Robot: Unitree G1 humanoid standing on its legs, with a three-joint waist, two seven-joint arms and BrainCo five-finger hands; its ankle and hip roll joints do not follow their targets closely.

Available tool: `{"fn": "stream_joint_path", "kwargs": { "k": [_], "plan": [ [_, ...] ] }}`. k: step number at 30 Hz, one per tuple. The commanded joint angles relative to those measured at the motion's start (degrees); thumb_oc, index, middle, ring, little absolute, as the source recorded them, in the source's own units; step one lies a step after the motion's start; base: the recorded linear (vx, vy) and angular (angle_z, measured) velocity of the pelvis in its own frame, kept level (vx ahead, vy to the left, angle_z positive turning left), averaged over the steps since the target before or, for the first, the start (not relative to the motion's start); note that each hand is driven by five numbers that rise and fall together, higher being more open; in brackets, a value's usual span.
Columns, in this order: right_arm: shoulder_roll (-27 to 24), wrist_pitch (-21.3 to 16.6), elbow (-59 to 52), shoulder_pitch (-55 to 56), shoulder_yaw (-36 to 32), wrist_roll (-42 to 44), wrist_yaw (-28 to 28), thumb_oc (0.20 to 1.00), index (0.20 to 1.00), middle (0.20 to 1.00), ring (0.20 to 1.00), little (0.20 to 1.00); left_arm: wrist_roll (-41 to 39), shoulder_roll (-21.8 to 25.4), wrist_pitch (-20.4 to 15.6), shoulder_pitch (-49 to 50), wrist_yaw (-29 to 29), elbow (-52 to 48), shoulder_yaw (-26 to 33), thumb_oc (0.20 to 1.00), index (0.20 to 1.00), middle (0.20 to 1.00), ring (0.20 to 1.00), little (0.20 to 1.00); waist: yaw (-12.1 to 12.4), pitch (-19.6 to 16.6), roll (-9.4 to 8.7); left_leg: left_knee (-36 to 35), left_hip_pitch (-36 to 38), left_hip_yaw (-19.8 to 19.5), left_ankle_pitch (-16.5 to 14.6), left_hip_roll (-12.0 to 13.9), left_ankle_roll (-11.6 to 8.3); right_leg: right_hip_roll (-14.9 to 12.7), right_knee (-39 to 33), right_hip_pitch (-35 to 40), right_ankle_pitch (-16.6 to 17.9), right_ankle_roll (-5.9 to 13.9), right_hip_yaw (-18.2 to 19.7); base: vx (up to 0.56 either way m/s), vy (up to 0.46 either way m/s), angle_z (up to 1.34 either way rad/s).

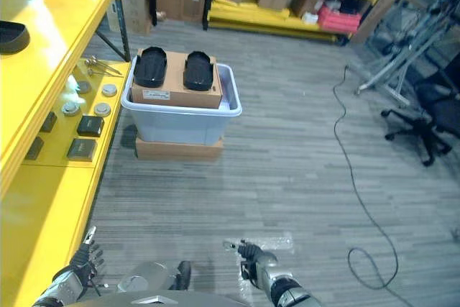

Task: Move parts from the plastic box to the shelf.

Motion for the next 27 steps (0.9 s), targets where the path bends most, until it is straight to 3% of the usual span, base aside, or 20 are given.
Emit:
{"fn": "stream_joint_path", "kwargs": {
  "k": [1, 2, 3, 4, 6, 10, 13, 14, 17, 18, 19, 20, 22, 24, 27],
  "plan": [
    [-4.2, -1.1, -2.0, 2.0, -2.3, 1.1, 0.0, 1.0, 1.0, 1.0, 1.0, 1.0, -1.3, -0.9, 0.3, 3.9, 0.6, -2.1, 1.7, 1.0, 1.0, 1.0, 1.0, 1.0, 0.1, -1.5, 4.51, -13.1, 7.4, -3.8, -1.2, 2.3, 11.61, 3.2, -27.0, 3.4, 14.8, 2.77, -3.7, 0.33, -0.078, -0.31],
    [-4.6, -1.0, -2.2, 2.0, -2.7, 0.7, 0.8, 1.0, 1.0, 1.0, 1.0, 1.0, -1.3, -1.3, -0.1, 4.4, 0.4, -2.0, 1.8, 1.0, 1.0, 1.0, 1.0, 1.0, -0.7, -1.1, 4.12, -13.0, 8.9, -4.5, -2.6, 2.2, 11.25, 1.9, -32.1, 2.6, 17.3, 3.72, -2.5, 0.5, -0.18, -0.47],
    [-4.8, -1.2, -2.8, 2.4, -3.8, 0.6, 1.7, 1.0, 1.0, 1.0, 1.0, 1.0, -0.1, -1.5, -0.5, 5.0, -0.1, -2.1, 1.7, 1.0, 1.0, 1.0, 1.0, 1.0, -1.4, -0.8, 3.33, -13.4, 10.7, -5.9, -4.6, 2.2, 10.97, -1.1, -38.8, 1.1, 21.5, 5.42, -0.6, 0.43, -0.169, 0.24],
    [-4.8, -1.2, -2.9, 2.5, -3.9, 0.7, 1.8, 1.0, 1.0, 1.0, 1.0, 1.0, 0.1, -1.5, -0.5, 5.1, -0.1, -2.2, 1.7, 1.0, 1.0, 1.0, 1.0, 1.0, -1.5, -0.7, 3.44, -13.4, 11.0, -6.1, -4.9, 2.4, 10.93, -1.2, -39.3, 1.3, 21.8, 5.54, -0.5, 0.57, -0.282, 0.67],
    [-4.7, -1.9, -4.0, 3.6, -6.4, -0.1, 3.3, 1.0, 1.0, 1.0, 1.0, 1.0, 3.7, -0.9, -0.4, 6.3, -1.3, -3.5, 0.9, 1.0, 1.0, 1.0, 1.0, 1.0, -1.9, -0.5, 2.92, -14.2, 13.8, -8.9, -7.1, 4.5, 9.82, -5.5, -44.9, 0.5, 25.5, 7.64, 1.9, 0.63, -0.341, 0.98],
    [-4.7, -2.1, -4.3, 3.7, -5.8, -0.2, 4.2, 1.0, 1.0, 1.0, 1.0, 1.0, 4.2, -0.9, -2.4, 6.2, -3.3, -2.8, -0.7, 1.0, 1.0, 1.0, 1.0, 1.0, -2.3, -1.9, 2.31, -14.9, 15.4, -10.0, -7.6, 8.6, 7.31, -4.8, -44.7, 3.6, 22.8, 8.2, 1.4, 0.48, -0.254, 1.01],
    [-5.1, -1.4, -3.7, 3.0, -4.4, 0.1, 4.1, 1.0, 1.0, 1.0, 1.0, 1.0, 3.5, -2.1, -4.2, 5.4, -2.3, -3.6, -1.9, 1.0, 1.0, 1.0, 1.0, 1.0, -2.1, -3.0, 1.7, -16.0, 17.9, -8.6, -6.9, 13.0, 3.97, -3.2, -42.0, 5.5, 21.0, 6.15, -0.9, 0.36, -0.25, 0.98],
    [-5.6, -1.7, -3.6, 2.5, -3.1, 0.5, 4.3, 1.0, 1.0, 1.0, 1.0, 1.0, 3.5, -2.9, -5.4, 5.3, -1.8, -4.2, -2.9, 1.0, 1.0, 1.0, 1.0, 1.0, -1.8, -2.8, 1.2, -14.0, 16.8, -7.7, -4.4, 15.6, 2.55, -1.7, -41.9, 6.5, 19.9, 4.58, -1.9, 0.29, -0.321, 0.29],
    [-6.5, -0.8, -4.2, 1.9, -1.0, 0.6, 3.4, 1.0, 1.0, 1.0, 1.0, 1.0, 2.2, -4.2, -6.3, 5.6, -0.5, -4.4, -3.2, 1.0, 1.0, 1.0, 1.0, 1.0, -1.2, -2.2, 1.04, -6.7, 12.2, -7.3, 4.2, 19.9, 0.92, 1.5, -44.1, 9.4, 18.5, 1.75, -3.4, 0.22, -0.305, 0.24],
    [-6.9, -0.3, -3.5, 1.5, -0.5, 1.4, 2.2, 1.0, 1.0, 1.0, 1.0, 1.0, 3.6, -4.8, -6.3, 5.5, -0.1, -4.7, -3.0, 1.0, 1.0, 1.0, 1.0, 1.0, -0.7, -1.2, 0.94, 0.9, 7.6, -8.0, 7.9, 20.3, 0.84, 2.8, -44.7, 10.9, 17.5, 0.17, -3.6, 0.21, -0.317, -0.2],
    [-7.3, -0.5, -2.5, 1.5, -1.0, 2.3, 1.1, 1.0, 1.0, 1.0, 1.0, 1.0, 4.2, -4.9, -5.3, 5.1, 0.5, -5.7, -3.6, 1.0, 1.0, 1.0, 1.0, 1.0, -0.3, -0.3, 1.29, 4.9, 3.4, -8.2, 8.4, 18.7, 1.42, 3.7, -45.3, 12.1, 17.1, -0.53, -3.8, 0.19, -0.243, -0.39],
    [-7.3, -0.7, -1.7, 1.5, -1.5, 2.7, 0.7, 1.0, 1.0, 1.0, 1.0, 1.0, 4.5, -5.1, -4.8, 5.0, 0.6, -6.0, -3.7, 1.0, 1.0, 1.0, 1.0, 1.0, -0.1, 0.2, 1.75, 4.1, 2.3, -7.3, 7.4, 17.5, 1.86, 4.1, -45.7, 12.7, 16.9, -0.53, -4.0, 0.14, -0.079, -0.01],
    [-7.0, -1.2, -0.4, 1.8, -2.6, 3.0, -0.2, 1.0, 1.0, 1.0, 1.0, 1.0, 4.9, -5.3, -4.1, 4.7, 0.6, -6.2, -4.1, 1.0, 1.0, 1.0, 1.0, 1.0, 0.0, 0.6, 2.91, -3.2, 2.3, -4.3, 6.8, 15.6, 1.77, 4.5, -46.6, 14.0, 16.8, -0.11, -5.2, 0.15, 0.085, 0.35],
    [-6.7, -1.7, 0.1, 3.6, -4.9, 3.0, -2.1, 1.0, 1.0, 1.0, 1.0, 1.0, 6.7, -5.6, -1.9, 4.1, 1.6, -5.7, -4.3, 1.0, 1.0, 1.0, 1.0, 1.0, -0.5, 0.7, 5.18, -13.9, 0.9, 0.1, 10.6, 13.5, 0.48, 5.2, -47.4, 16.2, 16.5, 0.64, -6.7, 0.22, 0.218, 0.51],
    [-6.7, -2.0, -0.9, 4.3, -4.8, 3.0, -2.6, 1.0, 1.0, 1.0, 1.0, 1.0, 6.8, -5.7, -2.2, 4.4, 2.5, -4.9, -4.1, 1.0, 1.0, 1.0, 1.0, 1.0, -0.7, 0.2, 5.08, -16.7, 3.4, -0.7, 8.0, 11.8, 1.47, 4.7, -47.1, 16.5, 16.1, 0.86, -6.4, 0.09, 0.142, 0.19]
  ]
}}
